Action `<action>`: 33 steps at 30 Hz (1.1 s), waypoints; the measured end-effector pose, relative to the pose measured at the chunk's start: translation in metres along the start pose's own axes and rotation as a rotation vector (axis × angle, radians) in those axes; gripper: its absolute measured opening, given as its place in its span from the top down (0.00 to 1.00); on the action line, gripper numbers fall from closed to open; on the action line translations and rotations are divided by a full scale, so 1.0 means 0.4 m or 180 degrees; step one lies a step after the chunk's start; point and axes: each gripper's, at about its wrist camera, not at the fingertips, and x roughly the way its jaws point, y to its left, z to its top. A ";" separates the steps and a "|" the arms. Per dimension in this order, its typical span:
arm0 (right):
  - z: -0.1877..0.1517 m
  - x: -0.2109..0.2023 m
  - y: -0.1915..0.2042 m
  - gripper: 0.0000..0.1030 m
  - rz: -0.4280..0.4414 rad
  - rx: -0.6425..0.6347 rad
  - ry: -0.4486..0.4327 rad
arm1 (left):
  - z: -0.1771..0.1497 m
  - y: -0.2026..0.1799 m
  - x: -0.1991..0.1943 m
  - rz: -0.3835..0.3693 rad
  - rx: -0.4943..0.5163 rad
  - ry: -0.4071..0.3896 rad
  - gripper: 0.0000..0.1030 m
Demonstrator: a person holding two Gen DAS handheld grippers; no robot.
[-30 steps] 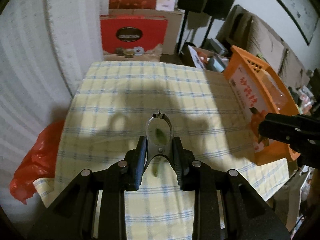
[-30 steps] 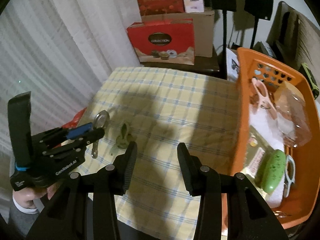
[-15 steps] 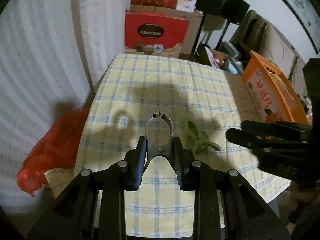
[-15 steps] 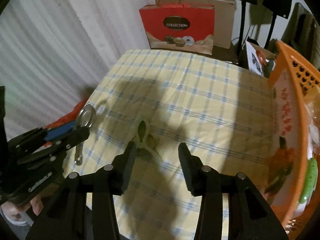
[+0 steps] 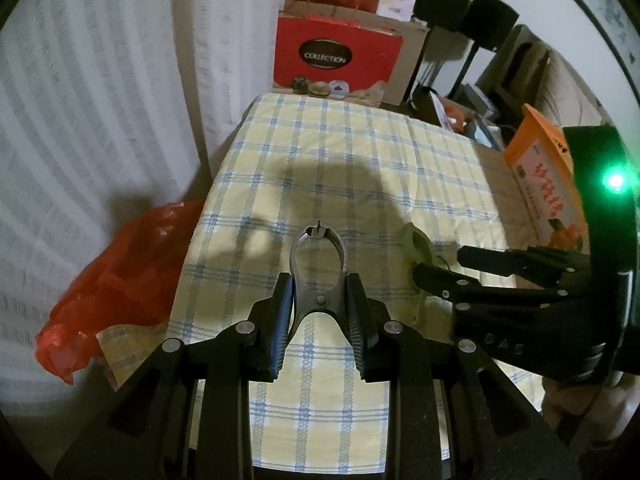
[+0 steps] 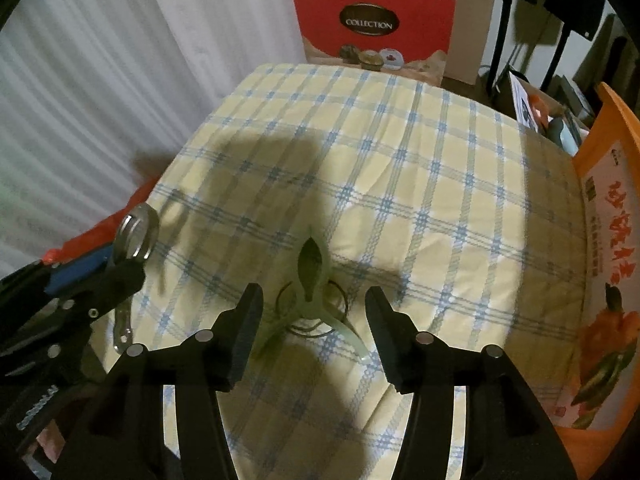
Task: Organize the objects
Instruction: 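Grasp the light green clip with the right tool while the left holds the metal clip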
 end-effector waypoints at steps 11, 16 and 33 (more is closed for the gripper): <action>-0.011 0.032 0.024 0.51 -0.0146 -0.0094 0.0027 | -0.007 0.007 0.007 0.0019 -0.0002 0.0007 0.76; -0.014 0.033 0.030 0.59 -0.0160 -0.0148 0.0030 | -0.010 0.006 0.009 0.0021 0.0000 0.0009 0.76; -0.031 -0.117 -0.035 0.59 -0.0208 -0.0057 -0.0285 | -0.006 -0.073 -0.006 -0.0017 0.0128 -0.0041 0.76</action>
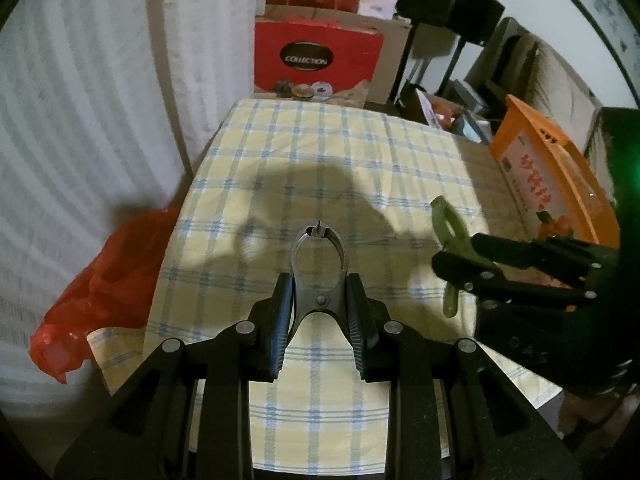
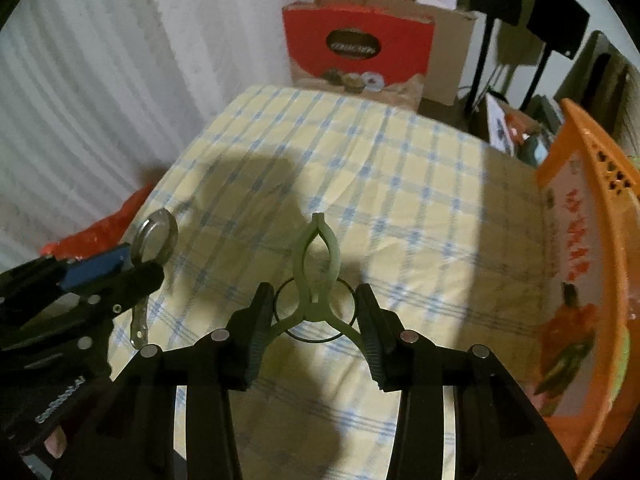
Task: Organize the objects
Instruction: 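Grasp the light green clip with the right tool while the left holds the metal clip, then carry the green clip into the basket and open the right tool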
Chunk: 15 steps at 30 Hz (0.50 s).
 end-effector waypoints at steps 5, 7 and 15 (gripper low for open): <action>-0.002 -0.060 -0.037 0.59 -0.0049 0.0059 -0.0143 | 0.018 -0.044 -0.021 -0.0001 0.0056 -0.0067 0.76; -0.008 -0.082 -0.048 0.59 -0.0064 0.0080 -0.0191 | 0.025 -0.060 -0.030 -0.0008 0.0078 -0.0098 0.76; -0.019 -0.159 -0.098 0.59 -0.0119 0.0183 -0.0359 | 0.052 -0.136 -0.058 -0.0067 0.0168 -0.0193 0.76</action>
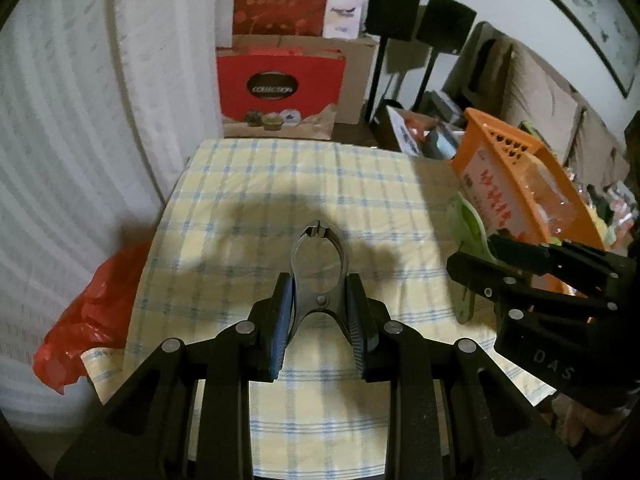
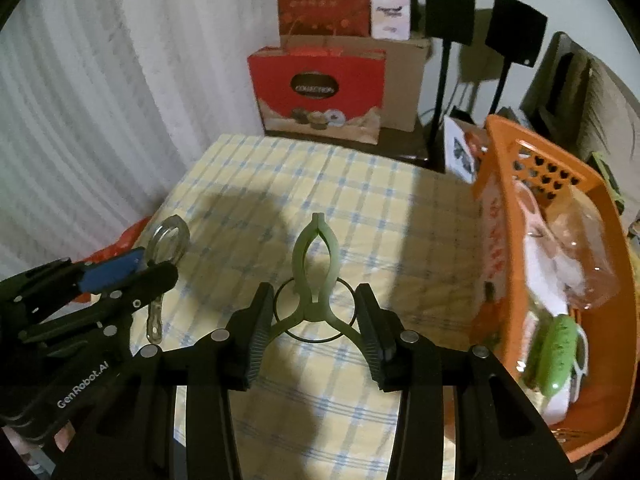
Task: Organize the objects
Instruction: 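Carry the green clip into the basket and open the right tool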
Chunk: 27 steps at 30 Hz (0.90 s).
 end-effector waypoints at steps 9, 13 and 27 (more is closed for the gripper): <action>-0.002 -0.073 -0.072 0.59 -0.0093 0.0109 -0.0132 | 0.034 -0.103 -0.020 -0.0095 0.0145 -0.0082 0.76; -0.010 -0.101 -0.117 0.59 -0.0154 0.0169 -0.0162 | 0.047 -0.149 -0.024 -0.0142 0.0200 -0.0105 0.76; -0.036 -0.191 -0.267 0.59 -0.0338 0.0393 -0.0268 | 0.077 -0.330 -0.027 -0.0335 0.0432 -0.0132 0.76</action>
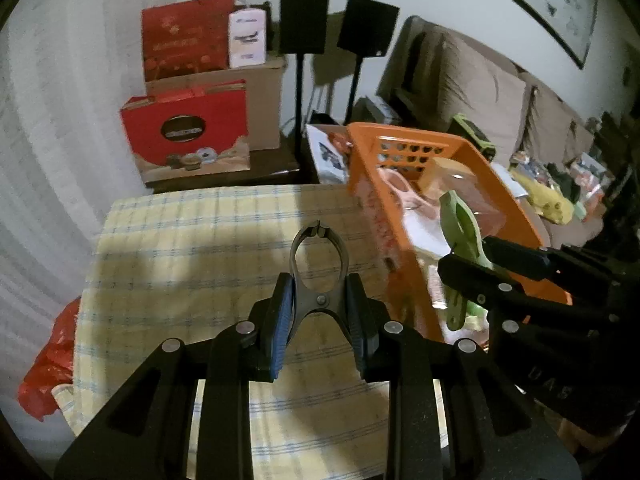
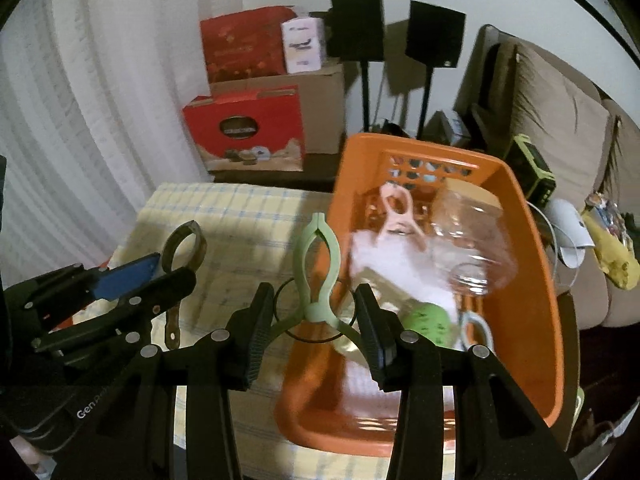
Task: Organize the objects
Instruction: 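Carry the green clip into the basket and open the right tool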
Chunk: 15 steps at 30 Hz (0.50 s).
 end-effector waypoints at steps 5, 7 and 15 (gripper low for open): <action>-0.005 -0.013 -0.058 0.59 -0.0054 0.0080 -0.0005 | 0.011 -0.062 0.016 -0.0065 0.0078 0.0014 0.76; -0.009 -0.017 -0.083 0.59 -0.0076 0.0122 -0.0002 | 0.014 -0.087 0.023 -0.0090 0.0110 0.0026 0.76; -0.028 -0.013 -0.164 0.59 -0.0170 0.0242 0.0059 | 0.015 -0.170 0.062 -0.0226 0.0205 0.0096 0.76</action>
